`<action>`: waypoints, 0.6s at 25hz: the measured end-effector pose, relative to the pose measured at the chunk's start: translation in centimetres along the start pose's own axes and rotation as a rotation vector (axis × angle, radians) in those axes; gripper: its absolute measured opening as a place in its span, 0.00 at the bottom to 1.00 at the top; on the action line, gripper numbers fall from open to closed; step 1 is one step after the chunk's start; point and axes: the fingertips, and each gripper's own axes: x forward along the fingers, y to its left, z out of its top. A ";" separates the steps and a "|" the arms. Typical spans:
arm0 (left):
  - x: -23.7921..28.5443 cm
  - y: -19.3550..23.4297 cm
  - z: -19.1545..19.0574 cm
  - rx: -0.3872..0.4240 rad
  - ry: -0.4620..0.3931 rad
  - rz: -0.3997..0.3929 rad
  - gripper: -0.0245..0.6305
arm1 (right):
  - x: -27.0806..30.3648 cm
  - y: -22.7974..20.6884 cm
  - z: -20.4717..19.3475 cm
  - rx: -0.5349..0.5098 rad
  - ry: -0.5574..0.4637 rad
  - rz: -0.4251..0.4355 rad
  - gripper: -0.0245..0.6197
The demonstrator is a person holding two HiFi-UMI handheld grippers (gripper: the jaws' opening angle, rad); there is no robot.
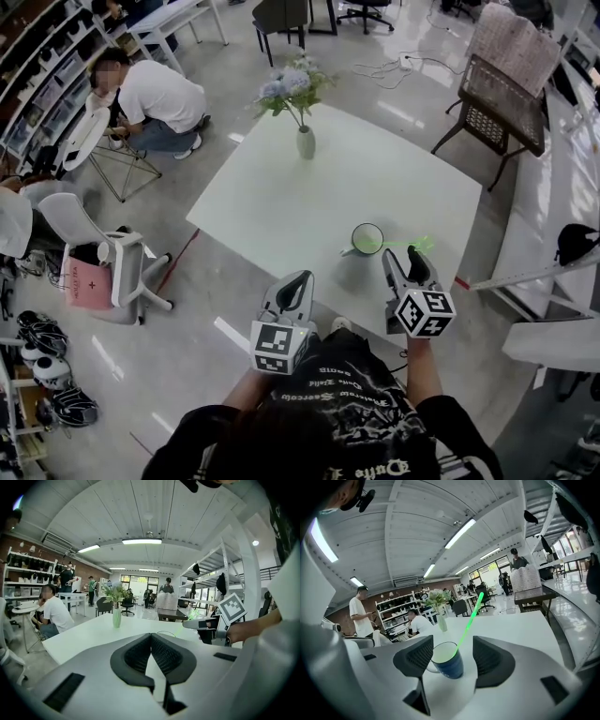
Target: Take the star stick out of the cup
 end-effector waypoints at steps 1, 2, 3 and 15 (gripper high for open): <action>0.1 -0.1 0.0 0.002 0.001 0.001 0.07 | 0.2 -0.2 0.0 0.001 0.002 0.001 0.44; 0.2 -0.2 0.0 -0.001 0.003 0.002 0.07 | 0.5 -0.3 0.0 0.002 0.004 0.003 0.44; 0.3 -0.3 0.0 -0.006 0.005 0.002 0.07 | 0.8 -0.4 -0.1 0.003 0.007 0.006 0.44; 1.3 -0.2 -0.3 -0.018 0.013 0.016 0.07 | 2.6 -0.8 0.0 0.001 -0.004 0.014 0.31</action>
